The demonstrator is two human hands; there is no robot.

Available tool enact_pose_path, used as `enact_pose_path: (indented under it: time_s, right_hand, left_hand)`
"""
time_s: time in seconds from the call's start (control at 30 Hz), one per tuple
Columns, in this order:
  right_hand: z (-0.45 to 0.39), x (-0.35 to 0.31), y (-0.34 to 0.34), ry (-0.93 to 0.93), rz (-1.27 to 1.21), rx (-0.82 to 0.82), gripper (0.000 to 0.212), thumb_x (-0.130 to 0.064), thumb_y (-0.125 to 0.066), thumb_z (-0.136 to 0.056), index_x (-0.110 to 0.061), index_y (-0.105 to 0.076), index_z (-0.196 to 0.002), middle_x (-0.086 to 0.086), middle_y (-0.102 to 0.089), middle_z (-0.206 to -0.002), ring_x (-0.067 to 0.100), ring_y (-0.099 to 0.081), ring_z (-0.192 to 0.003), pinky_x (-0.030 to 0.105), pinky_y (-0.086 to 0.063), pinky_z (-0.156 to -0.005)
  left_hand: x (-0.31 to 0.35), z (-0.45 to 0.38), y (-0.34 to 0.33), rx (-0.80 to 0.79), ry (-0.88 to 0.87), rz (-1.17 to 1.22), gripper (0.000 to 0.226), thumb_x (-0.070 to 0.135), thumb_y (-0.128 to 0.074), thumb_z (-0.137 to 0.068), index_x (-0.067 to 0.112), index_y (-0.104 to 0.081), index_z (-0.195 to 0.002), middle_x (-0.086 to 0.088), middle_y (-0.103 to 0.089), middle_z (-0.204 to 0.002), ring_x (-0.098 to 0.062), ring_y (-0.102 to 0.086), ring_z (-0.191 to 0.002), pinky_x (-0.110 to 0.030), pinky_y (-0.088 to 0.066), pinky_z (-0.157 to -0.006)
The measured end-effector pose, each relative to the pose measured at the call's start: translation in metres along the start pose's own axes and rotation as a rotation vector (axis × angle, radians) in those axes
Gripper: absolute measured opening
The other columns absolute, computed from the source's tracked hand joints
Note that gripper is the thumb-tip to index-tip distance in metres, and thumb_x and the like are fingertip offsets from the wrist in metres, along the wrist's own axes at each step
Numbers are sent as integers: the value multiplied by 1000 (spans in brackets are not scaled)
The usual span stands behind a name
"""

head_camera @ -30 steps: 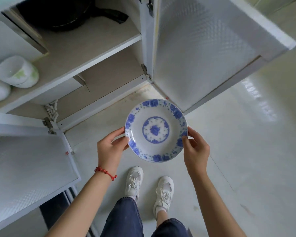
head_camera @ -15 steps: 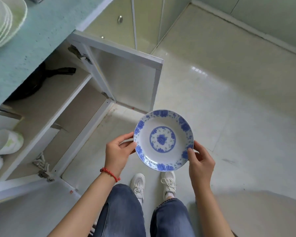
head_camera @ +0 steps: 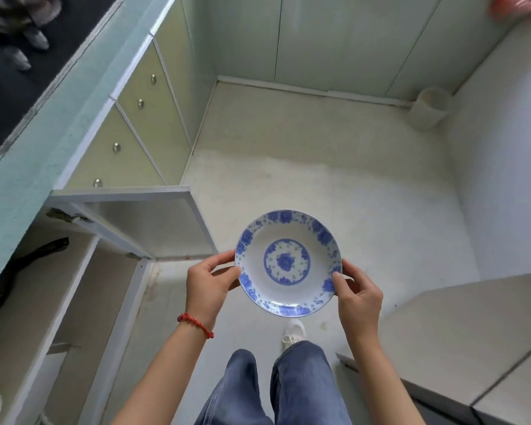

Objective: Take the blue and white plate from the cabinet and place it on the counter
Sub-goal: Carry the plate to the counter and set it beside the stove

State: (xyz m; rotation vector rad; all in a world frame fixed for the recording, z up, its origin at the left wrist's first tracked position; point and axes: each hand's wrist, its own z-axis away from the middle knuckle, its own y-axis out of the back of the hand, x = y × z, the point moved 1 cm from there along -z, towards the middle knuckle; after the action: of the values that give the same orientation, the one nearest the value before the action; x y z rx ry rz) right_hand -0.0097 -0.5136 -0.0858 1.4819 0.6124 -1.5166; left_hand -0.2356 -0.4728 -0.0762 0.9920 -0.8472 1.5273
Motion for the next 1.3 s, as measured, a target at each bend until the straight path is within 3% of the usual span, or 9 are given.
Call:
enact_pose_path:
  time_s: [0.1, 0.23, 0.5, 0.63, 0.73, 0.83, 0.97, 1.3]
  right_hand:
    - [-21, -14, 16, -2, -10, 40, 28, 0, -58, -83, -18, -65, -103, -8, -68, -86, 2, -66, -71, 13, -54, -58]
    - [-62, -29, 34, -22, -29, 85, 27, 0, -58, -83, -13, -66, -105, -2, -69, -89, 12, -67, -78, 28, -58, -65]
    - [-178, -66, 64, 6, -45, 88, 26, 1, -59, -82, -15, -68, -101, -6, -69, -86, 7, -67, -74, 21, -57, -62]
    - [-225, -82, 71, 5, -62, 73, 27, 1, -59, -81, -12, -67, -103, -2, -70, -87, 13, -67, -76, 30, -57, -65]
    - [-260, -90, 73, 3, -72, 64, 27, 0, -59, -81, -14, -67, -103, -7, -70, -86, 8, -68, -73, 27, -58, -63]
    - [-298, -97, 70, 2, -72, 58, 27, 0, -59, -82, -13, -67, -105, -7, -70, -87, 5, -68, -73, 24, -59, -62]
    - [-363, -107, 56, -9, -73, 73, 28, 2, -59, -81, -12, -67, -104, -5, -72, -86, 6, -68, -71, 35, -59, -67]
    - [-545, -161, -1, 0, -86, 105, 28, 1, -59, -81, -14, -68, -103, -7, -71, -87, 8, -68, -73, 36, -57, -69]
  left_hand:
    - [22, -12, -29, -45, -7, -11, 33, -9, -63, -75, 22, -70, -84, -2, -74, -82, -14, -71, -69, -20, -55, -57]
    - [52, -37, -74, -79, -36, -27, 35, -11, -62, -74, 22, -70, -79, 3, -73, -78, -11, -70, -65, -19, -55, -53]
    - [102, -91, -168, -60, -90, -18, 30, -11, -63, -74, 16, -70, -85, 1, -73, -82, -12, -71, -68, -19, -55, -54]
    - [124, -116, -202, -50, -113, -23, 28, -9, -64, -74, 15, -69, -89, -2, -72, -85, -13, -71, -70, -20, -56, -55]
    - [137, -140, -223, -53, -115, -26, 28, -9, -64, -75, 15, -69, -88, -3, -72, -87, -14, -71, -70, -21, -56, -55]
    - [150, -174, -246, -51, -114, -26, 28, -9, -64, -75, 15, -69, -88, -4, -72, -85, -14, -71, -69, -20, -56, -53]
    - [168, -234, -279, -59, -112, -15, 27, -10, -63, -76, 12, -69, -91, -4, -72, -85, -16, -71, -69, -22, -57, -55]
    - [237, -403, -354, -37, -132, 0, 29, -7, -64, -77, 16, -70, -95, 4, -74, -84, -12, -71, -72, -21, -58, -59]
